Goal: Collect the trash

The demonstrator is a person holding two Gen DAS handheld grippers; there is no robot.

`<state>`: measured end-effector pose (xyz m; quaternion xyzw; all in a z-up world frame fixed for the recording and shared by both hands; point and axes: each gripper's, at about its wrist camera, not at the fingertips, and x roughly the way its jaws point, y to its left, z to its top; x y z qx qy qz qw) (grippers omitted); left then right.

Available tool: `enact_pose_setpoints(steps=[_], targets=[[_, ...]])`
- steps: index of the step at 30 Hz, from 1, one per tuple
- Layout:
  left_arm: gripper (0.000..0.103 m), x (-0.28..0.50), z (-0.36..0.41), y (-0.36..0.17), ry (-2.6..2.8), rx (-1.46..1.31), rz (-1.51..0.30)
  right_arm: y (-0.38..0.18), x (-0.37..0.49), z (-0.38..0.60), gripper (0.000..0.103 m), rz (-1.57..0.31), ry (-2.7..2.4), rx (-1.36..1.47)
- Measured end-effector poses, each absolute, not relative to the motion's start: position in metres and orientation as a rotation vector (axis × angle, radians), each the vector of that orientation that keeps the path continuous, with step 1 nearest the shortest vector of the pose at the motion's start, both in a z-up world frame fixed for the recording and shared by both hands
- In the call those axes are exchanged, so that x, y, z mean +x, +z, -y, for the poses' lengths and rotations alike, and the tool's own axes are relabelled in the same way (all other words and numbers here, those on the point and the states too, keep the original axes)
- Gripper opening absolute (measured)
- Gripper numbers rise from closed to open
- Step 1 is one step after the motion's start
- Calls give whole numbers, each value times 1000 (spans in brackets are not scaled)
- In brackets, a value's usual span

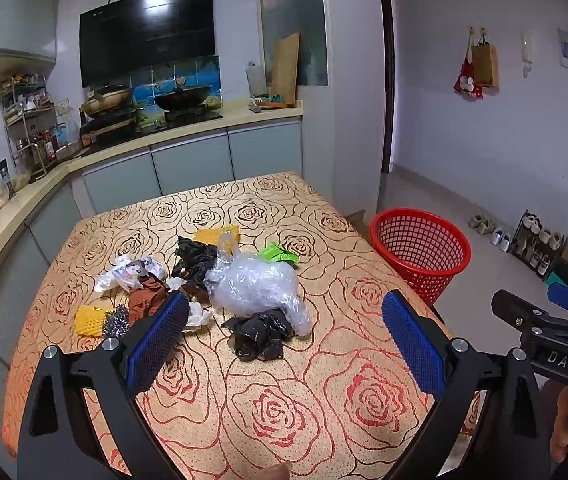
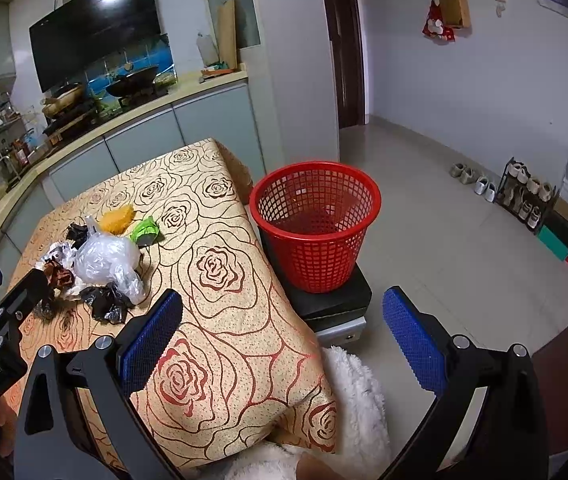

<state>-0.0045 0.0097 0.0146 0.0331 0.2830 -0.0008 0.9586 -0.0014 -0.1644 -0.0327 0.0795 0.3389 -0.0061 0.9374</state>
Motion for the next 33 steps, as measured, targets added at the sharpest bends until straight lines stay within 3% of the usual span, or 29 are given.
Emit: enact_pose_setpoints(steps=[33], targets=[[94, -6, -19, 15, 12, 44, -566, -24, -5, 158, 98, -666, -8, 143]])
